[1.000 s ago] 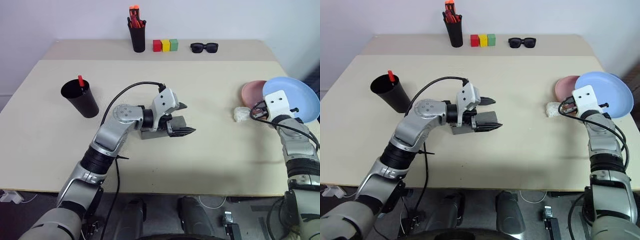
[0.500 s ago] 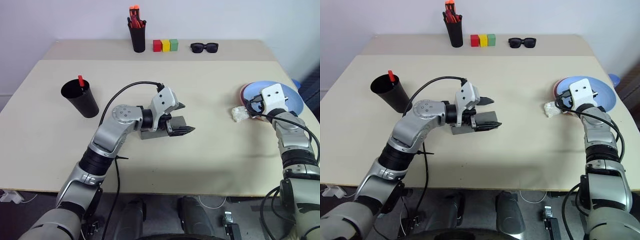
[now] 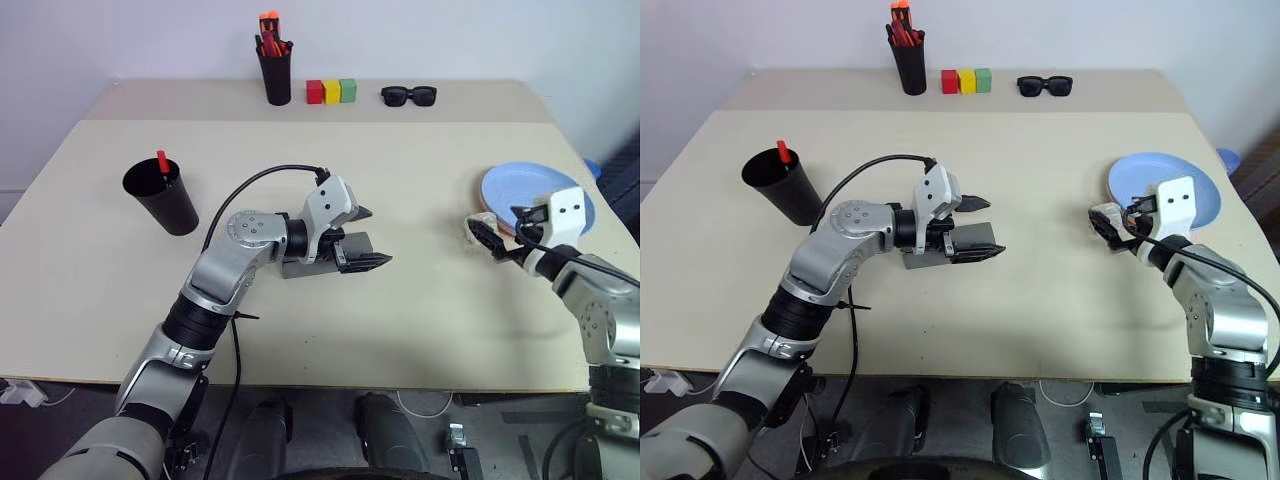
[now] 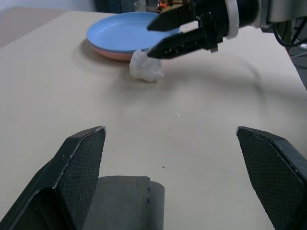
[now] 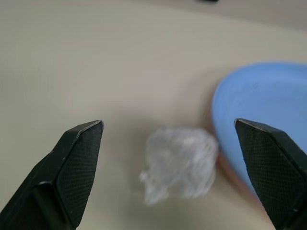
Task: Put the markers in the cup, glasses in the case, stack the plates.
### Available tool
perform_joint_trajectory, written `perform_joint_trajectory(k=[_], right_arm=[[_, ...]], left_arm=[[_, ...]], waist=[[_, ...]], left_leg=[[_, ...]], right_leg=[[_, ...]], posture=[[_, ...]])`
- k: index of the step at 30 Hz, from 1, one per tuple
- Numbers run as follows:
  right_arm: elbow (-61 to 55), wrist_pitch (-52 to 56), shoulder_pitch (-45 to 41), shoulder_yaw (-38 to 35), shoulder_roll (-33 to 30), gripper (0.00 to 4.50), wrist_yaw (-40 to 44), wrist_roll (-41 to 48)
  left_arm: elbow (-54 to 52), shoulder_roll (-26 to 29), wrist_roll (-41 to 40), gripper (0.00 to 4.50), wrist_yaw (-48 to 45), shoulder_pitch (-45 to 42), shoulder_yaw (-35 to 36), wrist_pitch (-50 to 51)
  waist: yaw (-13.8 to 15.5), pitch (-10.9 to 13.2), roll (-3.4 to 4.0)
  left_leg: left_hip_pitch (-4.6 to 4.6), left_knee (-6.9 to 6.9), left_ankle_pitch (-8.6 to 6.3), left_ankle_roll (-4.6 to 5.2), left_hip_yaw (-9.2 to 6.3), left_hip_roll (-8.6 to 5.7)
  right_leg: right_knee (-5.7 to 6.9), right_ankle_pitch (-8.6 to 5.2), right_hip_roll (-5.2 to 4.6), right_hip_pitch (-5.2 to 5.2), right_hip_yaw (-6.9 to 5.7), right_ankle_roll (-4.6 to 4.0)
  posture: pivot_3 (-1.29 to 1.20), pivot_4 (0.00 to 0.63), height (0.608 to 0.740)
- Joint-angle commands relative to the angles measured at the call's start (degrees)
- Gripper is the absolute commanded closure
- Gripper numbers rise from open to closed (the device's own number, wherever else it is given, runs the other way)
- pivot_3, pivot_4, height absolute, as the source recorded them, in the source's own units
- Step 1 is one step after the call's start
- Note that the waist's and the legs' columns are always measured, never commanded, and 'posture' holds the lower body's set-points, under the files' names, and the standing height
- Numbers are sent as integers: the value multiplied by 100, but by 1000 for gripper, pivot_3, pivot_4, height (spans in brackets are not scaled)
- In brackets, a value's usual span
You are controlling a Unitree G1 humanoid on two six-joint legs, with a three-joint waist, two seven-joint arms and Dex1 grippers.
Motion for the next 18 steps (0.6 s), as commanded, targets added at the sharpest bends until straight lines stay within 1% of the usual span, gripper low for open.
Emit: perform_joint_trajectory(k=[1, 8, 13, 14, 15, 18], right_arm=[[-73, -100, 7, 142, -12, 52, 44, -146], [537, -571, -151, 675, 111, 52, 69, -653], [1041, -973, -407, 970, 156, 52, -69, -1102], [1151, -1028, -478, 978, 186, 567, -120, -1158], [1256, -1094, -538, 987, 207, 887, -157, -1210], [1483, -1278, -678, 996, 231, 2388, -247, -1361]], left_arm=[[-55, -13, -51, 0, -33, -108, 60, -117], [-168, 66, -38, 0, 18, -70, 126, -41], [-285, 143, -71, 0, 101, -30, 170, 32], [-314, 156, -80, 0, 118, -21, 176, 49], [-337, 165, -88, 0, 133, -15, 182, 66], [-361, 185, -96, 0, 163, -8, 201, 95]], waist=[[2, 0, 0], [4, 0, 0], [-2, 0, 0], [1, 0, 0], [0, 0, 0], [4, 1, -1]], left_leg=[[0, 0, 0, 0, 0, 0], [-1, 0, 0, 0, 0, 0], [0, 0, 0, 0, 1, 0], [0, 0, 0, 0, 1, 0], [0, -1, 0, 0, 0, 0], [0, -1, 0, 0, 0, 0]], right_leg=[[0, 0, 0, 0, 0, 0], [-1, 0, 0, 0, 0, 0], [-1, 0, 0, -1, 0, 0], [-1, 0, 0, -1, 0, 0], [-1, 0, 0, -1, 0, 0], [-1, 0, 0, -1, 0, 0]], posture=[[0, 150, 740], [0, 150, 740], [0, 150, 740], [0, 150, 740], [0, 150, 740], [0, 150, 740]])
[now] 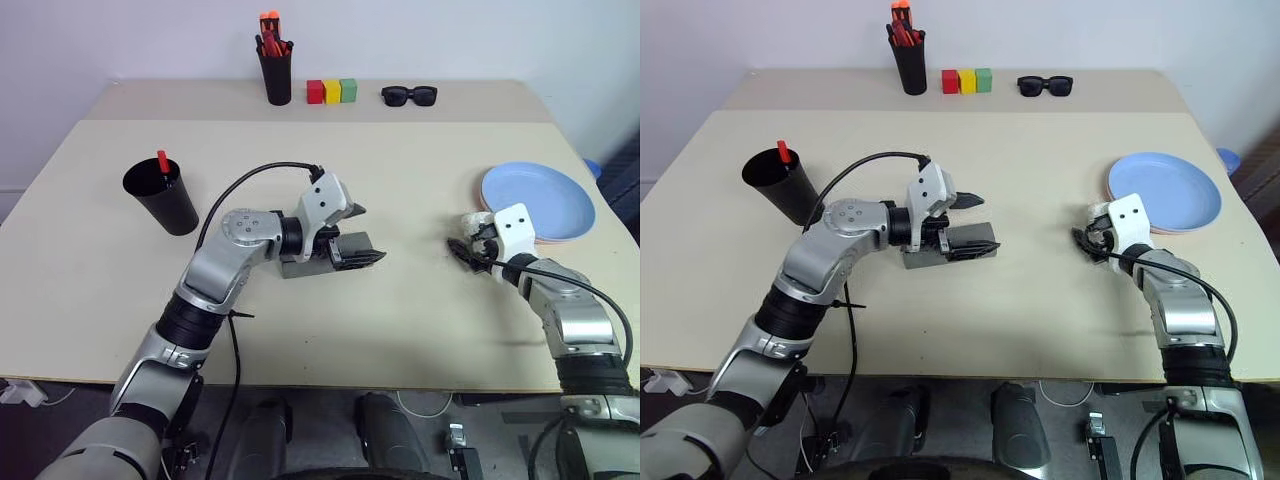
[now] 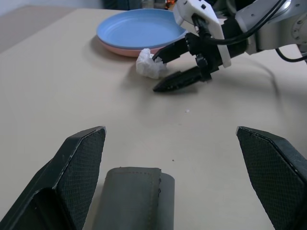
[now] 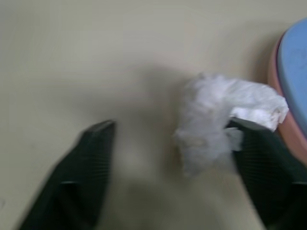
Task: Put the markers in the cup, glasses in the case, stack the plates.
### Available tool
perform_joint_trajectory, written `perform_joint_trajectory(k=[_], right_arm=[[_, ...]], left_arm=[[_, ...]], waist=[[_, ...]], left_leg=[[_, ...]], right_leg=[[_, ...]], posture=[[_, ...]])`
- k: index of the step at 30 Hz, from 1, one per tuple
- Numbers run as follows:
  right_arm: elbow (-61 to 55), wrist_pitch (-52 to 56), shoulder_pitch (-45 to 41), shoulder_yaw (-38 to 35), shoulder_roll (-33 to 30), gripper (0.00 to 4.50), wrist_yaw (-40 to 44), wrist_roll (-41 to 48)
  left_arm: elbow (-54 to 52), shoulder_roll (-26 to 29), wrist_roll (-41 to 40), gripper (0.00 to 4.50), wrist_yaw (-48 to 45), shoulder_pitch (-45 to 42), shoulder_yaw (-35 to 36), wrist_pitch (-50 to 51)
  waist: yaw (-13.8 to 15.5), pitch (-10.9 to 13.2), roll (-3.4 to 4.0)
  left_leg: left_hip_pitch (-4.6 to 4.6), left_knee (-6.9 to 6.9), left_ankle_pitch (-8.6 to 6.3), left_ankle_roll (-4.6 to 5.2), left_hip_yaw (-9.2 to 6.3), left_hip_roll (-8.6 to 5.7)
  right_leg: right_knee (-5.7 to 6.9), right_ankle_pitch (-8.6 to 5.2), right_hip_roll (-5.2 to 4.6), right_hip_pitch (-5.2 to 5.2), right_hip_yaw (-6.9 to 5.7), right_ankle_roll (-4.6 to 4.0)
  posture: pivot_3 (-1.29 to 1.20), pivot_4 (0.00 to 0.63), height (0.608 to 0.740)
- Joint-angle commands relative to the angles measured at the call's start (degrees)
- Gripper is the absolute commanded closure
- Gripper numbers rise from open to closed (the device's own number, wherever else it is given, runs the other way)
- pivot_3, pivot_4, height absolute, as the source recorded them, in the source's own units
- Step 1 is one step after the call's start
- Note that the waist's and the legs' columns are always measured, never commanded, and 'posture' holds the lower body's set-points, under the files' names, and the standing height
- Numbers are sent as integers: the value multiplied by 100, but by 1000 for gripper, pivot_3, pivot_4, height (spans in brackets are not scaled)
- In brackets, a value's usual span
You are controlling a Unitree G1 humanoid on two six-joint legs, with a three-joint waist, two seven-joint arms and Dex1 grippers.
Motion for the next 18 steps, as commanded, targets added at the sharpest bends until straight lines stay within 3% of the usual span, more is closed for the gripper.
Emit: perform_joint_trajectory(k=[1, 4, 11, 18], right_arm=[[164, -276, -194, -46, 14, 2935, -144, -182], [110, -428, -196, -66, -14, 4421, -184, -291], [-75, -916, -266, -430, 35, 4421, -384, -208], [960, -1593, -960, -722, -128, 4421, -858, -412]], left_arm=[[-222, 28, -92, 0, 50, -8, 147, 19], [-258, 41, -99, 0, 72, 17, 146, 35], [-221, -16, -82, 0, 100, 40, 94, -10], [-148, -90, -75, 0, 100, -17, 104, -28]], waist=[[-2, 0, 0], [-2, 0, 0], [0, 0, 0], [-6, 0, 0]], left_leg=[[0, 0, 0, 0, 0, 0], [0, -1, 0, 0, 0, 0], [0, -1, 0, 0, 0, 0], [1, -1, 0, 0, 1, 0]], right_leg=[[0, 0, 0, 0, 0, 0], [0, 0, 0, -1, 0, 0], [0, 0, 0, -1, 0, 0], [1, 0, 0, -1, 1, 0]], posture=[[0, 150, 740], [0, 150, 740], [0, 150, 740], [0, 150, 740]])
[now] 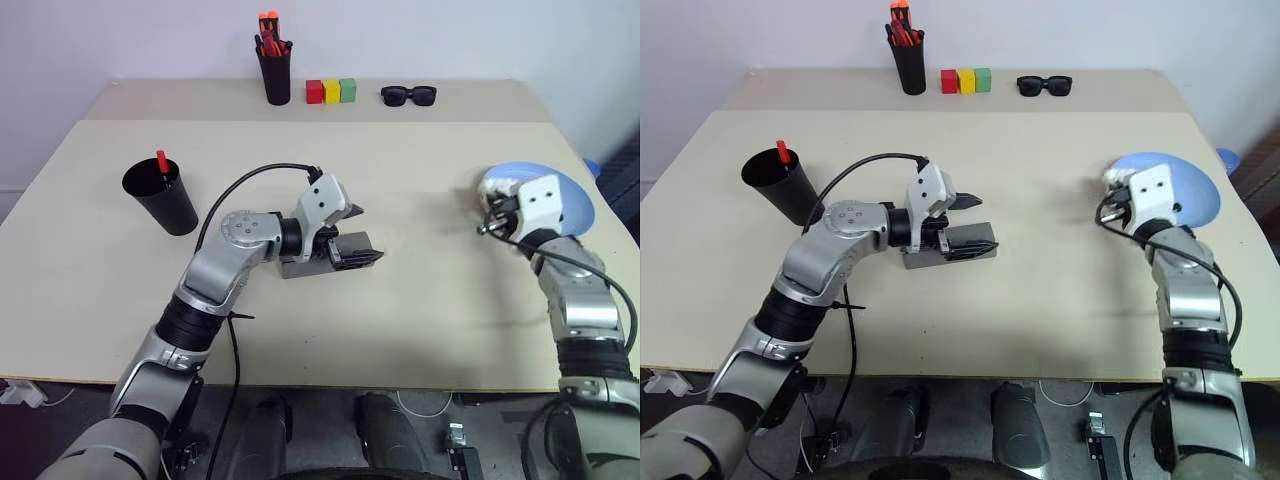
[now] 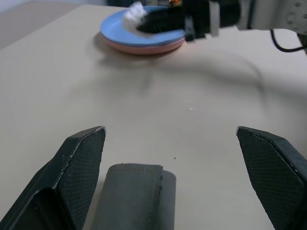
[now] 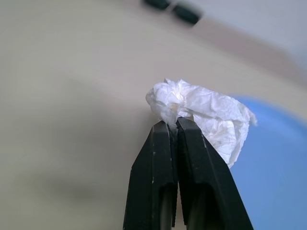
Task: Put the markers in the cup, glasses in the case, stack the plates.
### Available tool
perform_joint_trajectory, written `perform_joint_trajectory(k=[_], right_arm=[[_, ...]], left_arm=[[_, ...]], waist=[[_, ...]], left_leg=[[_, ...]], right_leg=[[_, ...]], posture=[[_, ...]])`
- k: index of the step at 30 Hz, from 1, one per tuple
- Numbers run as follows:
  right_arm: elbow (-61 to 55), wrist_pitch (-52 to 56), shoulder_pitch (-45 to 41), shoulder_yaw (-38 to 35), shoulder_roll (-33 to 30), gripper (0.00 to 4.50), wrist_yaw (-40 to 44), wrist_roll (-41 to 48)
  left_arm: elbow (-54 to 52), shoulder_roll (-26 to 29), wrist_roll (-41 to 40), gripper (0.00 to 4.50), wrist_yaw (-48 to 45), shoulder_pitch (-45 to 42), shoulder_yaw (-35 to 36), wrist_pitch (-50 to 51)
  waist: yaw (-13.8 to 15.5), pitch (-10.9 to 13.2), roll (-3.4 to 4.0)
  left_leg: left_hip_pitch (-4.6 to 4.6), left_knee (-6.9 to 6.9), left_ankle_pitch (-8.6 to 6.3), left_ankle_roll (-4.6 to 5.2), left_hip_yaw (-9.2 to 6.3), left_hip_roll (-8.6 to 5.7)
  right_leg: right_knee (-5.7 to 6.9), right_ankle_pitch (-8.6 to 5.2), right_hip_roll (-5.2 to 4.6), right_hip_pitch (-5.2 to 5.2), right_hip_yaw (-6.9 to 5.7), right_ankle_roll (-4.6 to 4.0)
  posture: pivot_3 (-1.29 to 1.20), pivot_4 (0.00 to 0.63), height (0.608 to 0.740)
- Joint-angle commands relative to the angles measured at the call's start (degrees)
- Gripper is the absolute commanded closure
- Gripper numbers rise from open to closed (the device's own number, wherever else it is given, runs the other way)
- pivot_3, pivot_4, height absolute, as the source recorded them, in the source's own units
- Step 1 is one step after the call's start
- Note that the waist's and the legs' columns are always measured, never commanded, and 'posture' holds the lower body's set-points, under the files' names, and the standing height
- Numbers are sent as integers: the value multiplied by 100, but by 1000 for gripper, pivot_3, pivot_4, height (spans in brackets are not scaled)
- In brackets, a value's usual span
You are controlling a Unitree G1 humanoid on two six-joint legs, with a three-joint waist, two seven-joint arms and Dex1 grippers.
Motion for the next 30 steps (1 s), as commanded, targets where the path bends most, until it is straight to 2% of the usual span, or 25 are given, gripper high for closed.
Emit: perform_joint_trajectory(k=[1, 6, 7, 8, 10, 13, 14, 16, 18, 21, 25, 30], right_arm=[[653, -441, -394, -195, -205, 4421, -255, -174], [2121, -959, -989, -34, -386, 4421, -154, -378], [2382, -1022, -1092, -7, -417, 3850, -82, -398], [2602, -1109, -1184, 25, -448, 3567, -67, -446], [2922, -1304, -1329, 57, -489, 2663, -96, -520], [3173, -1582, -1464, 34, -525, 1044, -190, -546], [3186, -1660, -1480, 1, -530, 643, -224, -531], [3165, -1774, -1479, -63, -534, 643, -241, -470], [2636, -1761, -1294, -258, -457, 643, -7, -127], [1690, -1624, -919, -434, -372, 643, 406, 357], [-101, -684, 52, -469, -479, 643, 1580, 1350], [-1705, 144, 1311, -734, -752, 643, 2373, 2081]], left_arm=[[-119, -35, -71, 0, 18, -75, 100, -103], [-132, -5, -44, 0, 85, -39, 159, -96], [-136, 1, -38, 0, 116, -31, 179, -98], [-133, 6, -39, 0, 148, -28, 200, -92], [-138, 26, -46, 0, 184, -19, 222, -83], [-146, 72, -25, 0, 272, 30, 291, -95], [-140, 89, -12, 0, 330, 57, 353, -130], [-148, 100, 6, 0, 432, 109, 460, -212], [-252, 105, -113, 0, 635, 272, 838, -333], [-304, -22, 18, 0, 1195, 594, 1385, -1145], [-490, 383, -199, 0, 1009, 1144, 1730, -1032], [-941, 475, -789, 0, 770, 1950, 2237, -1288]], waist=[[4, 0, 0], [3, 0, -1], [1, 0, 0], [-2, 0, -1], [-11, 1, 0], [-13, 1, 1], [-21, 1, 1], [-17, 1, 1], [-13, 1, 1], [-8, 1, 1], [4, 1, 1], [46, 1, 0]], left_leg=[[0, -1, 0, 0, 0, 0], [-1, -4, 0, 0, 0, -1], [-1, -4, 0, 0, 0, -1], [-1, -5, 0, 0, 0, -1], [-1, -5, 0, 0, 0, -1], [-1, -6, 0, 0, 1, -1], [-1, -6, 0, 0, 1, -1], [0, -6, 0, 0, 0, -1], [-1, -6, 0, 0, 0, -1], [-1, -7, 0, 0, 0, 0], [1, -12, 0, 0, -2, 1], [-3, -1, -1, 0, -1, 0]], right_leg=[[0, 0, 0, 0, 0, 0], [-4, 0, -1, 1, 0, 0], [-4, 0, -1, 1, 0, 0], [-4, 0, -1, 0, 0, 0], [-3, 0, -1, -1, 0, 0], [-3, 0, -1, -2, 1, 0], [-3, 0, -1, -2, 1, 0], [-2, 0, 0, -2, 2, 0], [-3, 0, 0, -2, 2, 0], [-3, 0, -1, -3, 2, 0], [-4, 0, 0, -1, 2, 1], [-6, 0, -3, 3, 1, 0]], posture=[[0, 150, 740], [0, 150, 740], [0, 150, 740], [0, 150, 740], [0, 150, 740], [0, 150, 740], [0, 150, 740], [0, 150, 740], [0, 150, 740], [0, 150, 740], [0, 150, 740], [0, 150, 740]])
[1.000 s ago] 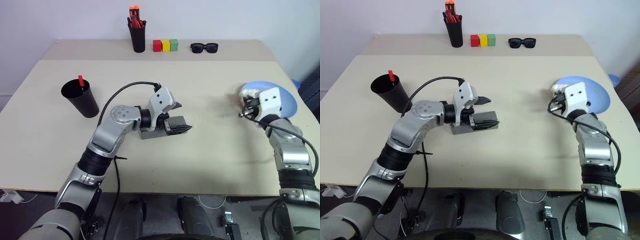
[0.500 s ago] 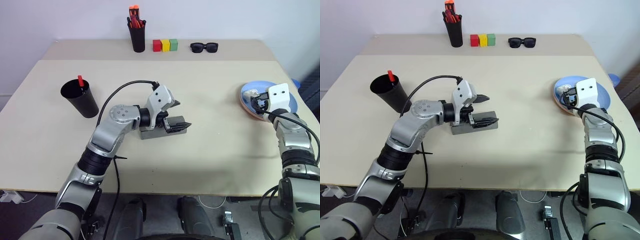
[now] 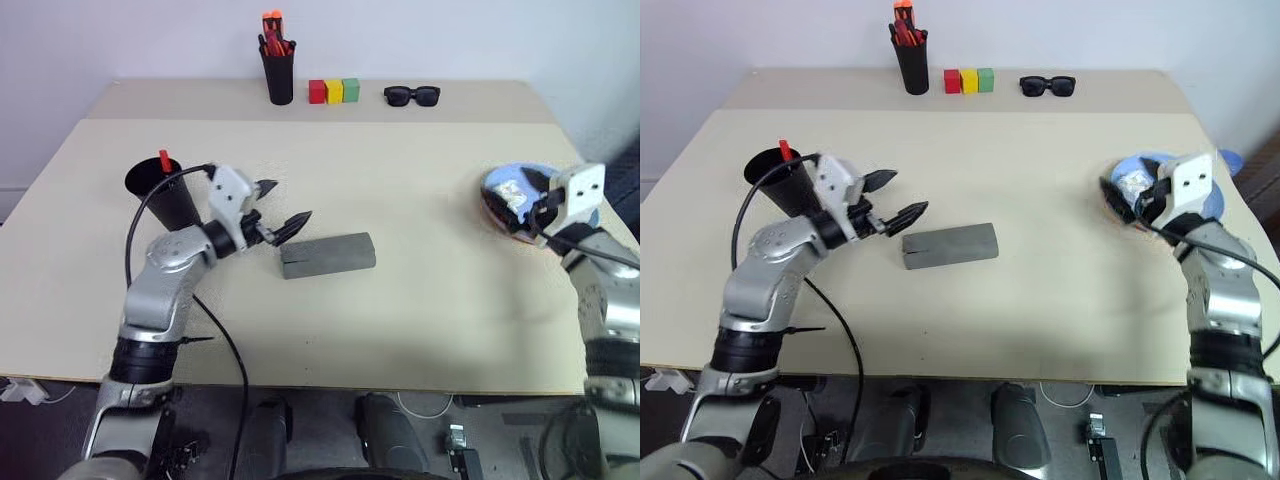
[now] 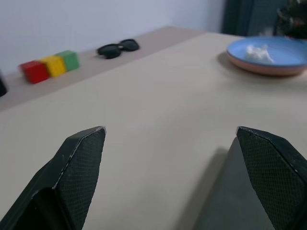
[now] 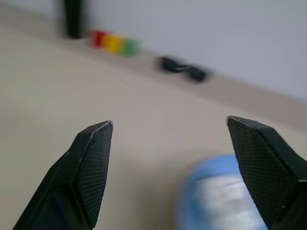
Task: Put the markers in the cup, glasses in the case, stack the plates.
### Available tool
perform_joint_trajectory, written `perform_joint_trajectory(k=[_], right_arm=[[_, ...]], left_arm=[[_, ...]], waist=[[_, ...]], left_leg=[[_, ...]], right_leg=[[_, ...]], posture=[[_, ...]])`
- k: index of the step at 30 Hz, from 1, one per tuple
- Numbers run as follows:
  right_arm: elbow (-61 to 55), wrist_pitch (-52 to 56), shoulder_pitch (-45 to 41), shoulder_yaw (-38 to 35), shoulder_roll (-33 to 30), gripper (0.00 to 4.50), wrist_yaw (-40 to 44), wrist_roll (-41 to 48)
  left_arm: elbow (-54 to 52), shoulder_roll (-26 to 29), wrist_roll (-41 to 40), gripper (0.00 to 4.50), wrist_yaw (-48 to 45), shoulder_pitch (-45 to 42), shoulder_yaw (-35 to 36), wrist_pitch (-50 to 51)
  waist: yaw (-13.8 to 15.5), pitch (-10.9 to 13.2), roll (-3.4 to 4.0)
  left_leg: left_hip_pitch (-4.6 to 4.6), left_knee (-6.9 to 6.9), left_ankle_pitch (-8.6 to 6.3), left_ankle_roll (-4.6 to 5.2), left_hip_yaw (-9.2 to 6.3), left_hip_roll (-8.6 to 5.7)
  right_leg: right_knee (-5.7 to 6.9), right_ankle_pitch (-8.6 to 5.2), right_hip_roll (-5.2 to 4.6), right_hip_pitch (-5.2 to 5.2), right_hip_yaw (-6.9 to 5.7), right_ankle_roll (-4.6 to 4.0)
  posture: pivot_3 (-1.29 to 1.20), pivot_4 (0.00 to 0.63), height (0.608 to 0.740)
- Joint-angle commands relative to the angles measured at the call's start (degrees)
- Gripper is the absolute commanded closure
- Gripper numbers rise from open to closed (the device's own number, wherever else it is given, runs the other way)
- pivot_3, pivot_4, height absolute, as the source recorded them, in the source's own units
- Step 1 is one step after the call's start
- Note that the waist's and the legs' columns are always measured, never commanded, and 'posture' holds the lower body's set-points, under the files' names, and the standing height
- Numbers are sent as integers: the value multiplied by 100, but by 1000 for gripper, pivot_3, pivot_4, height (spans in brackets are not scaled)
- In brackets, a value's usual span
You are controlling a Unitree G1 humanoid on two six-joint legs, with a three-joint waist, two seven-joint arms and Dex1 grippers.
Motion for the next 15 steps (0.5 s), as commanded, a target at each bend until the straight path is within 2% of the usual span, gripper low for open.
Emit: perform_joint_trajectory(k=[1, 7, 15], right_arm=[[-1186, 335, 721, -395, -309, 643, 541, 519], [-2192, 352, 2222, -1016, -271, 643, 849, 756], [-2239, -285, 3762, -1472, 95, 643, 1435, 718]], left_arm=[[-664, 64, -418, 0, -190, 466, 274, -280], [-1010, 208, -298, 0, -390, 1886, 697, -1558], [-724, 607, -808, 0, -1107, 2965, 1225, -2009]], waist=[[25, 0, 0], [14, -1, 0], [41, -2, -2]], left_leg=[[-1, -1, 0, 0, 0, 0], [7, -8, -3, 2, 4, 4], [10, -1, -4, 1, 12, 7]], right_leg=[[-2, 0, -1, 1, 0, 0], [-6, -2, -1, 3, 1, -3], [-26, -22, -4, 16, 1, -41]], posture=[[0, 150, 740], [0, 150, 740], [0, 150, 740]])
